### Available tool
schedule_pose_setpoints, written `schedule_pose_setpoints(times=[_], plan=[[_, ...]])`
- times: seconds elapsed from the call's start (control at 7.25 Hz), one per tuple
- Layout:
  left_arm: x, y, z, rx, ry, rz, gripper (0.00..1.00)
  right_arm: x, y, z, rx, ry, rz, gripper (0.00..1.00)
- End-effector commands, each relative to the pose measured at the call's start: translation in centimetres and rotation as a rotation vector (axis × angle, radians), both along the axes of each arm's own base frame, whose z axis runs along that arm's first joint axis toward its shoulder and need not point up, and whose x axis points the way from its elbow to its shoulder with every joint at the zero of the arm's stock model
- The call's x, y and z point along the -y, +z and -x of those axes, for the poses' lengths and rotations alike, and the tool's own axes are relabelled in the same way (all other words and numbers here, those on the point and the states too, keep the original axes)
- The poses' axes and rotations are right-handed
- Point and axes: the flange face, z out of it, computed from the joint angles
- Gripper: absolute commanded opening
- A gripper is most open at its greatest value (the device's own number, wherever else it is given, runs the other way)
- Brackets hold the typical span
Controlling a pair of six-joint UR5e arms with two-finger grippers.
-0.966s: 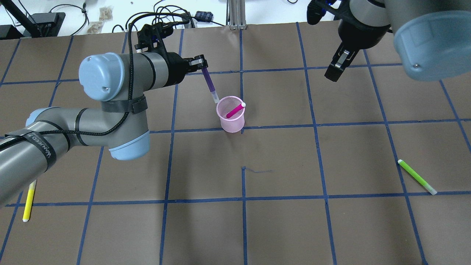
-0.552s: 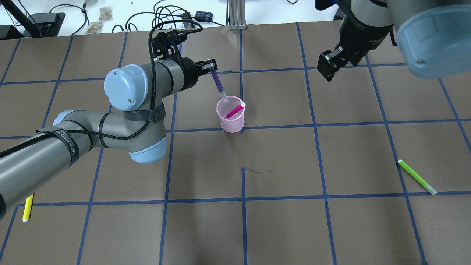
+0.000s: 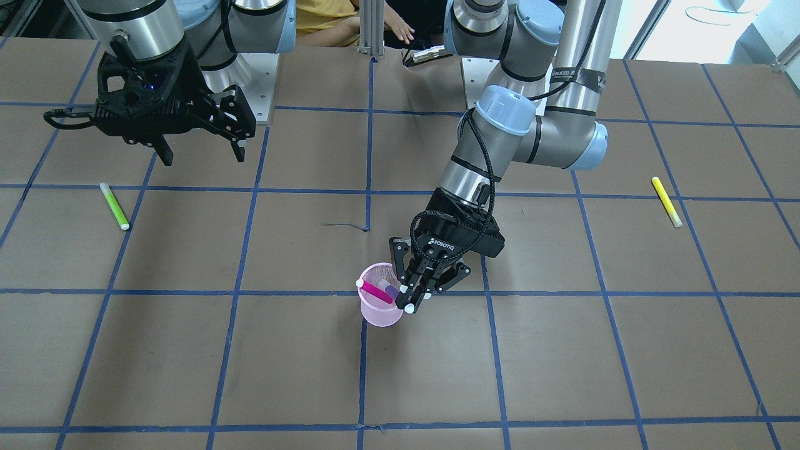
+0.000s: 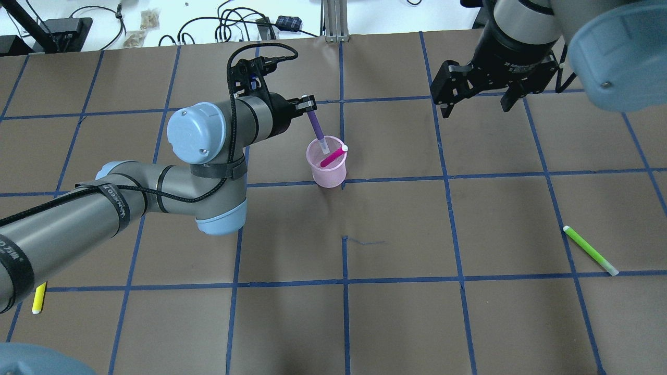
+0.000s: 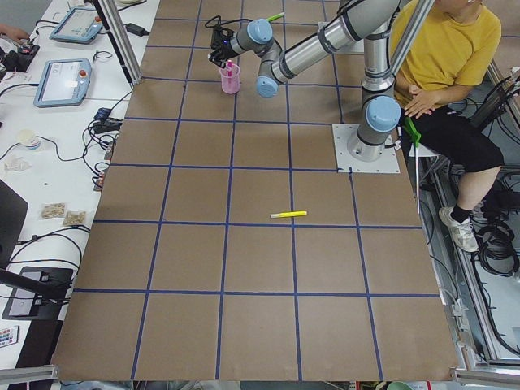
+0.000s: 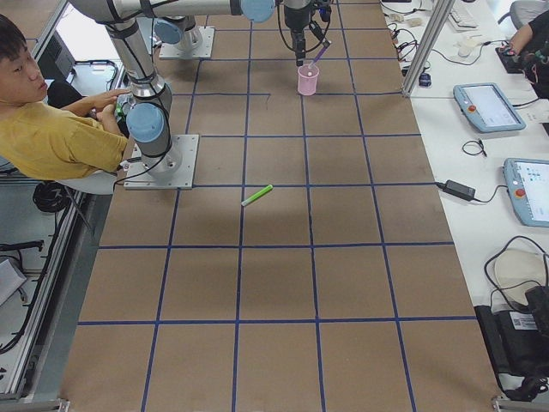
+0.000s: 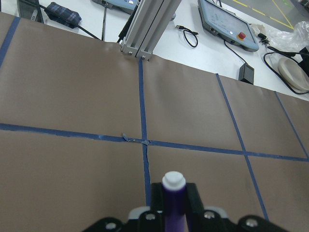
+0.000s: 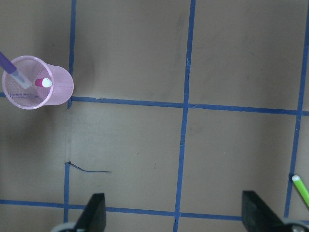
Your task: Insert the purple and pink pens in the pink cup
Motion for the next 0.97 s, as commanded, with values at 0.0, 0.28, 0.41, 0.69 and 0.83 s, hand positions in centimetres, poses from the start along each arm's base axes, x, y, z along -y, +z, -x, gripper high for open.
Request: schedule_pose_setpoints(times=[0.0,0.28,0.41,0.69,0.83], plan=[[-0.2,-0.7,0.2,0.005,-0.005,-0.013,0.41,-0.1,-0.7,0.1,-0.014,-0.009,-0.018,1.0],[-0.6,-1.5,0.2,0.008,-0.007,-0.03,0.63,0.0,-0.3,0.0,-0.005,-0.008,-0.002,1.0],[-0.6,-1.3,0.2,0.007,-0.007,-0.025,0.78,0.1,-0.3,0.2,-0.009,-0.007,-0.001,1.0],[0.6,0.5,-1.7,0.014,0.029,-0.038,1.0,0.4,-0.8,0.1,-0.006,-0.012,0.003,1.0],[1.9,1.2,-3.8,0.063,0.029,-0.095,1.0,0.5,-0.7,0.1,-0.007,-0.01,0.005,1.0]])
